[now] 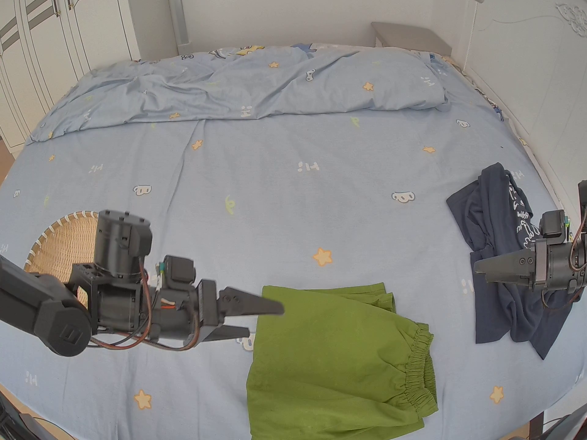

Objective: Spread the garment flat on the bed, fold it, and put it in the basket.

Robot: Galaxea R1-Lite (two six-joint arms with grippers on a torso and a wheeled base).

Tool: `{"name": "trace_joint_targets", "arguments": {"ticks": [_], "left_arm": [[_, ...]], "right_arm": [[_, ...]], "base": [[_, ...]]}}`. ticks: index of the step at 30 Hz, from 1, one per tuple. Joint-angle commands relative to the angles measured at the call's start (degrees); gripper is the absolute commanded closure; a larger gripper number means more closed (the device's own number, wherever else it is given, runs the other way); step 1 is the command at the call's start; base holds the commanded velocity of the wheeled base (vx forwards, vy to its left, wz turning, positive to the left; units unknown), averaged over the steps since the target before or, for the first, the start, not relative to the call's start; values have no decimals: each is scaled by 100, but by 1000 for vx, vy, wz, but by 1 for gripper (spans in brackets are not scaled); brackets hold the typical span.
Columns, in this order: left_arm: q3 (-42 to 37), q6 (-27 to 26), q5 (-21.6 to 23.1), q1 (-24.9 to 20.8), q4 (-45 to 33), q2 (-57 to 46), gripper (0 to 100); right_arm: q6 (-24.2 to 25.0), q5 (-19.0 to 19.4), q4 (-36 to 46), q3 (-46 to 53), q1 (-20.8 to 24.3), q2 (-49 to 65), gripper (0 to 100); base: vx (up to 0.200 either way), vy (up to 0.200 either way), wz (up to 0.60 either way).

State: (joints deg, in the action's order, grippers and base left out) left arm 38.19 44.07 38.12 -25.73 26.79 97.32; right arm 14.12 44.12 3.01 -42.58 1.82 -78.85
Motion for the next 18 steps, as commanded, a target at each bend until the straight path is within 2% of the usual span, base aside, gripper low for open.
{"name": "trace_joint_targets", "arguments": {"ticks": [1, 5, 6, 15, 18], "left_arm": [[-1112, -1181, 750, 877, 845, 1290, 0], [-1121, -1137, 758, 798, 1117, 1580, 0], [-1112, -1102, 750, 578, 1188, 1633, 0], [-1042, -953, 477, 69, 1662, 2054, 0], [-972, -575, 380, -230, 1935, 2151, 0]], "right_arm": [[30, 0, 24, 75, 205, 300, 0], [30, 0, 33, 92, 258, 370, 0], [30, 0, 33, 110, 267, 414, 0], [39, 0, 24, 119, 328, 423, 0], [39, 0, 24, 119, 328, 423, 0]], "base": [[0, 0, 0], [0, 0, 0], [0, 0, 0], [0, 0, 0], [0, 0, 0]]}}
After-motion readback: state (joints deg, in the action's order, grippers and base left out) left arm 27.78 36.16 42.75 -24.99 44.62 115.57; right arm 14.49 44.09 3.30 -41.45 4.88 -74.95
